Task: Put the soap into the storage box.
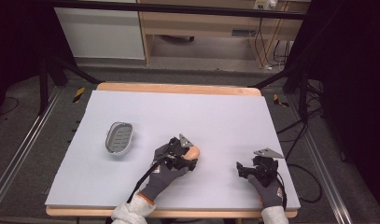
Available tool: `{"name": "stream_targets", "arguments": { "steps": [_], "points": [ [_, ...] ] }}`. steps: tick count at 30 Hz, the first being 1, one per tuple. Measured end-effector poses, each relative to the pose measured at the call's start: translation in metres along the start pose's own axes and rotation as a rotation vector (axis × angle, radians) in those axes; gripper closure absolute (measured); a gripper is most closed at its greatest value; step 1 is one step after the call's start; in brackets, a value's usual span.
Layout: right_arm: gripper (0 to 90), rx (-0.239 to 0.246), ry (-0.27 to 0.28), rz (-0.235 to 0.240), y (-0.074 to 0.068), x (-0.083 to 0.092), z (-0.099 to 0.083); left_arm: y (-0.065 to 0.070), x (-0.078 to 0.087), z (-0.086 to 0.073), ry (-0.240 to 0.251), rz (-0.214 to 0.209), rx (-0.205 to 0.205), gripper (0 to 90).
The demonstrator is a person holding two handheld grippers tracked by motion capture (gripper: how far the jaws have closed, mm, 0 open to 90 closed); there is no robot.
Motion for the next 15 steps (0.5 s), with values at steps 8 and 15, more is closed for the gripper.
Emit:
{"name": "stream_targets", "arguments": {
  "steps": [8, 15],
  "points": [
    [6.1, -0.001, -0.001, -0.001, 0.0, 0.0, 0.0, -0.01, 0.03, 0.0, 0.04, -0.008, 0.015, 31.6],
    [6.1, -0.005, 0.001, -0.002, 0.0, 0.0, 0.0, -0.022, 0.049, -0.006, 0.064, 0.007, 0.021, 31.7]
  ]
}}
Point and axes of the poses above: each handheld gripper's, and its own axes: x roughly backward along the jaws, z roughly out of its top, y roughly to its right, the point moved 8 cm from there along -x, roughly forward along the jaws, and after that the axes turned 8 degrees about x, right-handed, at the moved point
